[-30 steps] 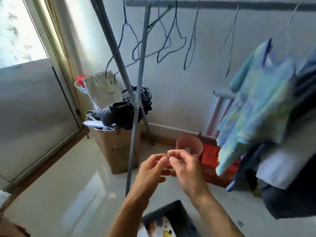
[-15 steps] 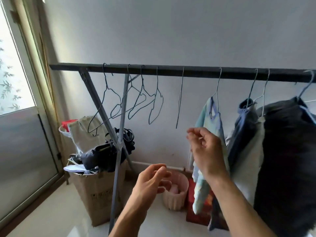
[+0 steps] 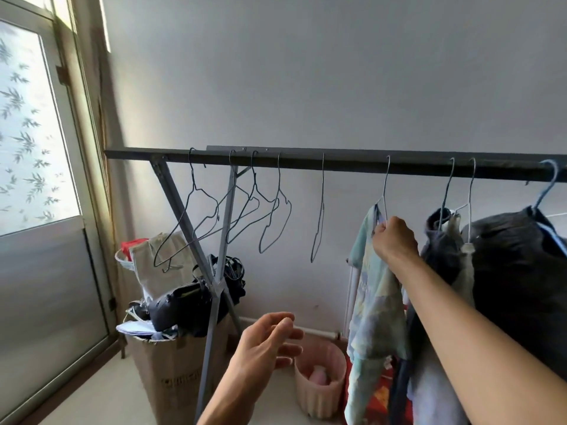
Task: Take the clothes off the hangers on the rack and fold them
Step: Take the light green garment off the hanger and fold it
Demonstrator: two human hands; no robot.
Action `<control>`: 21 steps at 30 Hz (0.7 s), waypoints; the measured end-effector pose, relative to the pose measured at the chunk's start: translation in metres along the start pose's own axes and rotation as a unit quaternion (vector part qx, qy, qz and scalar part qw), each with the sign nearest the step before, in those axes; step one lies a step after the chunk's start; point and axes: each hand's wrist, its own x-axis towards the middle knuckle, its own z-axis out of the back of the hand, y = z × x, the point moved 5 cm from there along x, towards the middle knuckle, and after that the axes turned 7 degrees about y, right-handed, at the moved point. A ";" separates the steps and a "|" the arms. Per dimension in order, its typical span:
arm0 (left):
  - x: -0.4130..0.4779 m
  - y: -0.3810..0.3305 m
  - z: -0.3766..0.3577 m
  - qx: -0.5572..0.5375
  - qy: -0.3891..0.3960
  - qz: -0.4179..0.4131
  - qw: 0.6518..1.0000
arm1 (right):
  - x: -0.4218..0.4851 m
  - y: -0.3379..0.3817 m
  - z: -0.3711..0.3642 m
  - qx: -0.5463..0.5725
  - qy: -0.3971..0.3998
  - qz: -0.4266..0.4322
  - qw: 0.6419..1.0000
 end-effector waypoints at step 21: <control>0.016 -0.063 -0.006 0.107 -0.017 -0.188 0.976 | -0.089 -0.025 0.080 0.016 0.201 0.250 0.947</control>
